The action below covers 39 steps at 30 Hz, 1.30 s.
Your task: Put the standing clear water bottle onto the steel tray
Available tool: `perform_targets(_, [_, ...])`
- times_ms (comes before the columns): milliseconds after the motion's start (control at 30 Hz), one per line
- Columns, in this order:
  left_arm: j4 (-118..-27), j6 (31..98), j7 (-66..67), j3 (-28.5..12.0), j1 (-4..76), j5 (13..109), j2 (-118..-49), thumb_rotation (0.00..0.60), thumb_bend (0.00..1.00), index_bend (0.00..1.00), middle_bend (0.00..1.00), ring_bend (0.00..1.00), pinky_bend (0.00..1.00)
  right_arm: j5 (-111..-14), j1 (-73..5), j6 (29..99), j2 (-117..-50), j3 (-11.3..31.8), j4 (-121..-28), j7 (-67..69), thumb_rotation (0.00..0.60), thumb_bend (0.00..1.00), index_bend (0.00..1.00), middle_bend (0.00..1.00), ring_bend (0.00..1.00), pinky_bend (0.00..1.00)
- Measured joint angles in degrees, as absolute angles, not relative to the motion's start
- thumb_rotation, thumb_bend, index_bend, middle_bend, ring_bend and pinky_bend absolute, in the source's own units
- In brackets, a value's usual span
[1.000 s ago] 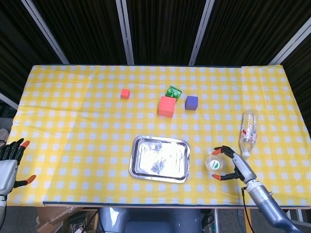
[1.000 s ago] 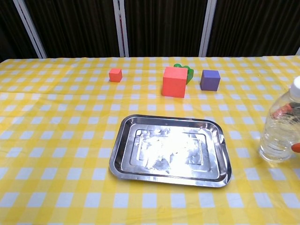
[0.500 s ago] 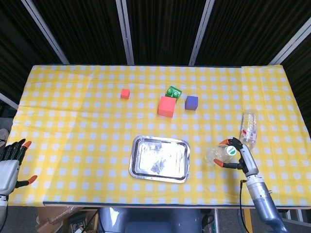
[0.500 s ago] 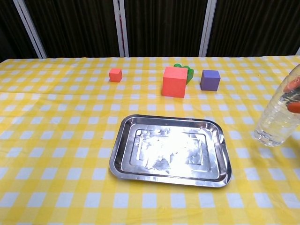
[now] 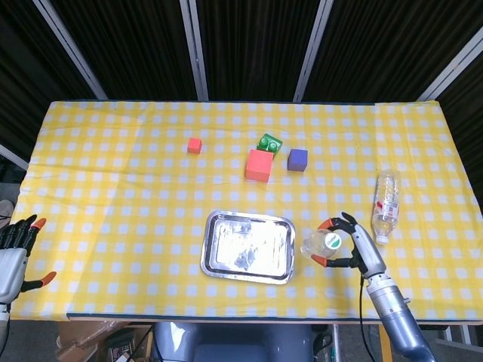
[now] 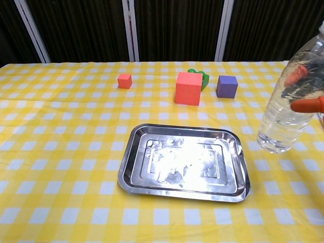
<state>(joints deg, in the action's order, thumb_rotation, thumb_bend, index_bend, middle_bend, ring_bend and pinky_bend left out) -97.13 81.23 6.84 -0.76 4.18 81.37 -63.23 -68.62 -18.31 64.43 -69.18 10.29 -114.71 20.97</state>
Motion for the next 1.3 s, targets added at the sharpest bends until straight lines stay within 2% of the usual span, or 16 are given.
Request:
perform_targets(333, [-97.14, 81.36, 6.18, -0.83, 4.11, 81.38, -63.0, 0.6, 0.15, 0.04, 0.0, 0.0, 0.0, -61.27, -22.21, 62.39, -74.12, 10.86, -117.67, 12.35, 0.6, 0.42, 0.86, 0.64, 0.37, 0.0])
perform_targets(567, [-96.91, 80.73, 6.03, -0.77, 4.36, 81.27, -63.08, 0.6, 0.15, 0.04, 0.0, 0.0, 0.0, -57.38, -23.72, 63.03, -72.02, 13.94, -123.69, 9.24, 0.6, 0.42, 0.86, 0.64, 0.38, 0.0])
perform_targets(767, [-97.18, 81.21, 5.45, -0.77, 4.14, 81.49, -62.73, 0.6, 0.15, 0.04, 0.0, 0.0, 0.0, -50.12, -26.67, 64.76, -65.65, 20.34, -133.04, 4.53, 0.6, 0.42, 0.86, 0.65, 0.41, 0.0])
perform_targets(933, [-97.14, 81.14, 5.05, -0.78, 4.13, 81.49, -62.58, 0.6, 0.15, 0.04, 0.0, 0.0, 0.0, -43.42, -30.26, 63.66, -57.62, 28.98, -134.65, 4.11, 0.6, 0.42, 0.86, 0.65, 0.41, 0.0])
perform_targets(1033, [-97.16, 81.27, 4.77, -0.84, 4.1, 81.51, -62.5, 0.6, 0.15, 0.04, 0.0, 0.0, 0.0, -39.8, -31.79, 61.07, -52.24, 32.35, -134.79, 4.8, 0.6, 0.42, 0.86, 0.65, 0.41, 0.0])
perform_targets(1167, [-97.1, 81.27, 4.58, -0.92, 4.05, 81.33, -62.42, 0.6, 0.15, 0.04, 0.0, 0.0, 0.0, -36.65, -32.74, 55.07, -45.57, 33.33, -134.89, 5.64, 0.6, 0.42, 0.86, 0.65, 0.41, 0.0])
perform_targets(1300, [-97.18, 81.45, 4.8, -0.86, 3.98, 81.49, -62.44, 0.6, 0.15, 0.04, 0.0, 0.0, 0.0, -34.74, -33.08, 49.59, -43.02, 31.47, -134.95, 6.29, 0.6, 0.43, 0.86, 0.65, 0.41, 0.0])
